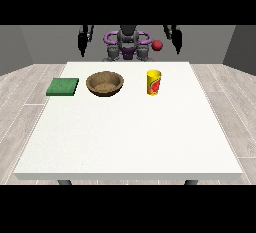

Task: Pick the cup and pour the ball into the bowl, then pick the bowl and place it on the pad

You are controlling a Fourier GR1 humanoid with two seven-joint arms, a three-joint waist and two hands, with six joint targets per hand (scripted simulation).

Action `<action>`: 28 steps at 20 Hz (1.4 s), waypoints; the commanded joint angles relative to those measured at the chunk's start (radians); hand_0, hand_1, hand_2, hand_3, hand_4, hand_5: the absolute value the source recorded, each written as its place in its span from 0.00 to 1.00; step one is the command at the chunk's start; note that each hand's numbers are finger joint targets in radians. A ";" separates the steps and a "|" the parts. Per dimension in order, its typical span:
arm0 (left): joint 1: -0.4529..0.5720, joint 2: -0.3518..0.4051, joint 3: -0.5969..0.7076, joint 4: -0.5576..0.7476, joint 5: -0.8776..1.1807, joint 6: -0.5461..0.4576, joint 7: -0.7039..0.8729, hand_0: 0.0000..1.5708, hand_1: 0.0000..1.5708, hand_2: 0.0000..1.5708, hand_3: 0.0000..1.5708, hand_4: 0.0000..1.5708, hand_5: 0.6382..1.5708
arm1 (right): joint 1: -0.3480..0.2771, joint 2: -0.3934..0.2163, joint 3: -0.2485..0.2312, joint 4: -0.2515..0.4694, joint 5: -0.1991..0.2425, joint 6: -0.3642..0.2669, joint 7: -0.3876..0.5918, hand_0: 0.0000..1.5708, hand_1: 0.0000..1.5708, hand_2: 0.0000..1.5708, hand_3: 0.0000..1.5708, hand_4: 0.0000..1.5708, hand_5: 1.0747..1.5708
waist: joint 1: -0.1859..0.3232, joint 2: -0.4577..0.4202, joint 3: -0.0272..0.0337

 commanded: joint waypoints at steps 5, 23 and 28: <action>-0.021 0.047 0.003 -0.099 0.006 -0.017 0.091 0.00 0.00 0.00 0.00 0.00 0.96 | -0.011 -0.048 -0.012 -0.093 -0.003 0.008 0.096 0.00 0.00 0.00 0.19 0.67 1.00 | -0.014 -0.257 -0.0119; -0.283 -0.019 0.027 -0.214 0.222 0.010 0.298 0.00 0.00 0.00 0.00 0.00 0.93 | -0.429 0.087 0.417 -0.210 0.084 -0.396 0.496 0.00 0.00 0.00 0.00 0.08 1.00 | -0.061 -0.129 -0.0155; -0.361 0.007 0.075 -0.144 0.157 0.006 0.104 0.00 0.00 0.00 0.00 0.00 0.93 | -0.434 0.002 0.294 -0.246 -0.020 -0.290 0.343 0.00 0.00 0.00 0.00 0.00 1.00 | -0.114 0.105 -0.0144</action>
